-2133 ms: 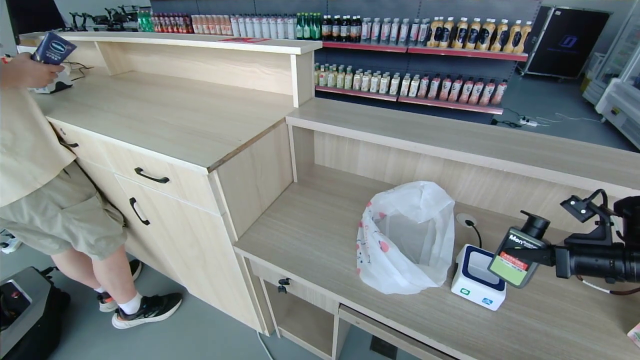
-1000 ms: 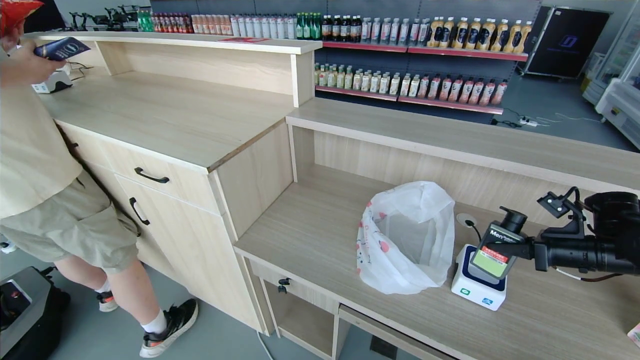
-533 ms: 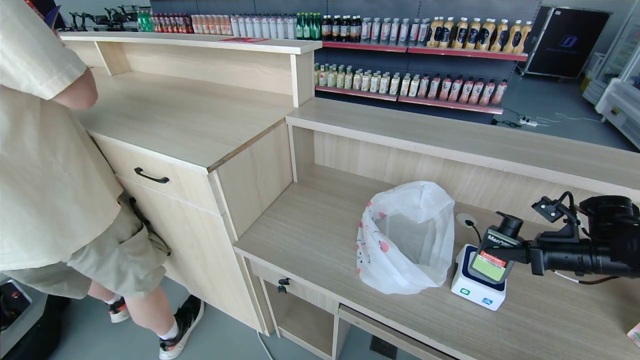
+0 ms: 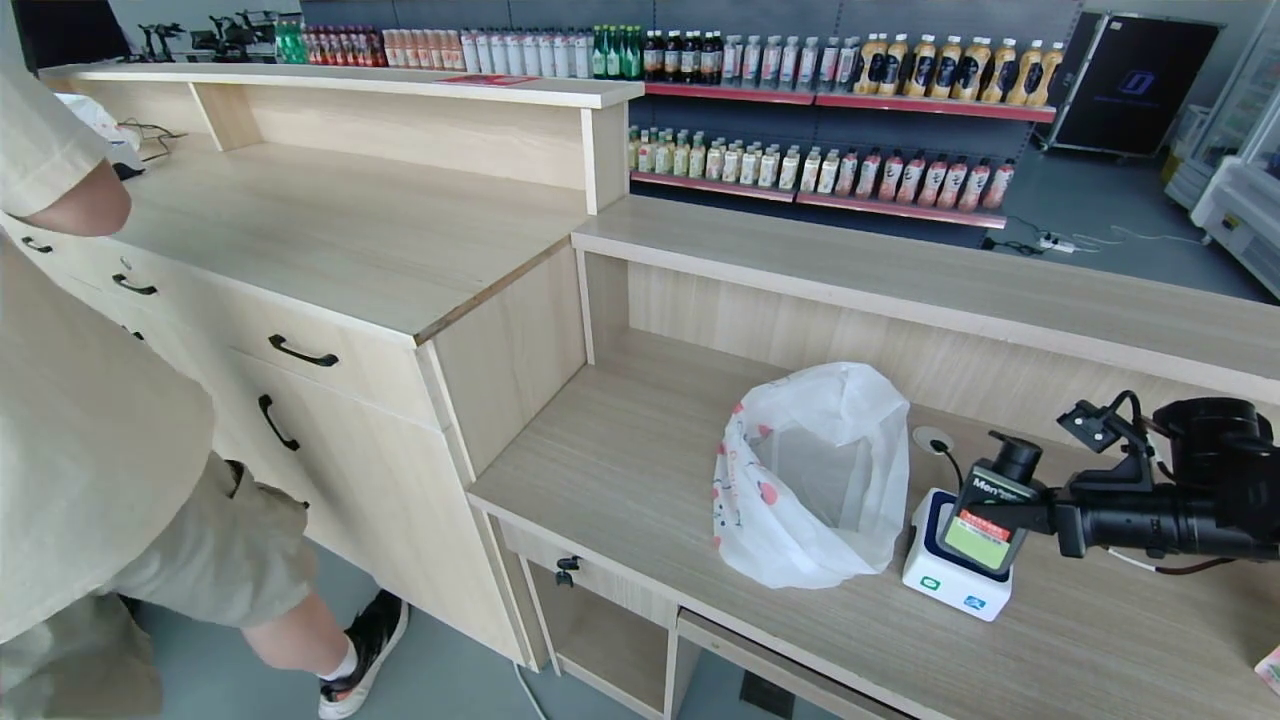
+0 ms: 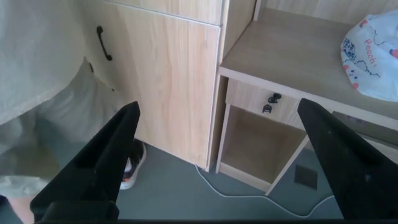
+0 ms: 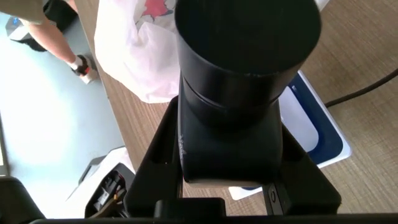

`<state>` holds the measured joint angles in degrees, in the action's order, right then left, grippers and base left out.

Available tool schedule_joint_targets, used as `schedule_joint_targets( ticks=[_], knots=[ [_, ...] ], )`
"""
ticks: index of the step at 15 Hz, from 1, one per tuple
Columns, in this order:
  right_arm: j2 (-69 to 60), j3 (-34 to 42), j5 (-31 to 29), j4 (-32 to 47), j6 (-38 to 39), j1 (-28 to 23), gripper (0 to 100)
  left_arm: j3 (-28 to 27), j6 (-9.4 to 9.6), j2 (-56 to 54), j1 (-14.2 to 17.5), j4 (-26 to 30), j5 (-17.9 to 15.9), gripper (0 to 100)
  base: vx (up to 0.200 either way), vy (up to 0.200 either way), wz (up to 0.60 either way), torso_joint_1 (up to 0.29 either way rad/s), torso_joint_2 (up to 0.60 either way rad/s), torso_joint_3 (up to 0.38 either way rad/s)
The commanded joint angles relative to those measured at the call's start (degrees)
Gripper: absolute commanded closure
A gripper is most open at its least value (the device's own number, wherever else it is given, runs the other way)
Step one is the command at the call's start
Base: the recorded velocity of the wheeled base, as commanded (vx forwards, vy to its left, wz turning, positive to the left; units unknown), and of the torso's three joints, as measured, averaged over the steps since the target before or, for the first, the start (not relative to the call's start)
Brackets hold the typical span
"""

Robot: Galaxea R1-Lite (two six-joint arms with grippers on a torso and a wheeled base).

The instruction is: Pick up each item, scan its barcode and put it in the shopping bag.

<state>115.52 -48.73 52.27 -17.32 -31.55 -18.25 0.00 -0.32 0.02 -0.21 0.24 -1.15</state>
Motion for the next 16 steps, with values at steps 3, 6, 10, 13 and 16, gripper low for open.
schedule_joint_targets(
  ticks=[3,6,10,13,16],
  knots=[
    [0.15,0.12,0.02,0.18,-0.09,-0.03,100,0.00,-0.03,0.06,0.03,0.02,0.00,0,0.000,0.000,0.00,0.000,0.00,0.000],
    [0.15,-0.23,0.02,0.01,0.00,0.06,100,0.00,-0.03,0.06,0.03,0.02,0.00,0,0.000,0.000,0.00,0.000,0.00,0.000],
    [-0.91,-0.49,0.02,-0.08,0.00,-0.03,100,0.00,-0.03,0.06,0.03,0.02,0.00,0,0.000,0.000,0.00,0.000,0.00,0.000],
    [-19.54,5.40,-0.07,1.68,0.08,-3.99,100,0.00,-0.03,0.06,0.03,0.02,0.00,0,0.000,0.000,0.00,0.000,0.00,0.000],
    [-32.55,10.84,-9.82,1.85,-12.48,-11.11,100,0.00,-0.03,0.06,0.03,0.02,0.00,0,0.000,0.000,0.00,0.000,0.00,0.000]
  ],
)
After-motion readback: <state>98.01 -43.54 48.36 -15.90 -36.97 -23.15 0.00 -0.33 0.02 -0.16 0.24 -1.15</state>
